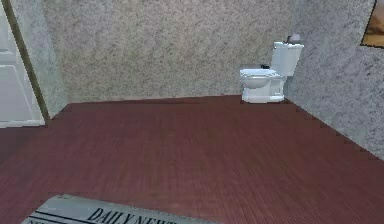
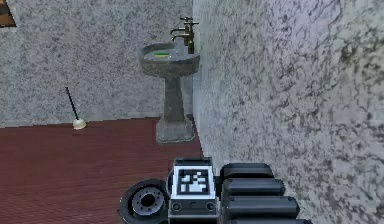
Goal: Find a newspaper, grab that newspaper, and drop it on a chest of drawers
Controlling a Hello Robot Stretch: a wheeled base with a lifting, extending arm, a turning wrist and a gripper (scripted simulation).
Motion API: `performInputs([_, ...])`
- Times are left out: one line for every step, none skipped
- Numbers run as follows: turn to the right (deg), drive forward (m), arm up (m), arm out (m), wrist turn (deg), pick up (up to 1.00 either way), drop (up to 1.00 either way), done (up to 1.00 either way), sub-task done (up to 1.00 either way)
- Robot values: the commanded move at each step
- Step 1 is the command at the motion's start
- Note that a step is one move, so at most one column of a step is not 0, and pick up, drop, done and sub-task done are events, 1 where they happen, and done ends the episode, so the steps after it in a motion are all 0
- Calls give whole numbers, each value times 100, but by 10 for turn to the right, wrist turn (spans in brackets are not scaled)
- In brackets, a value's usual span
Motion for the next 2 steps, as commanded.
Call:
performInputs([0, 25, 0, 0, 0, 0, 0, 0, 0])
performInputs([-450, 0, 0, 0, 0, 0, 0, 0, 0])
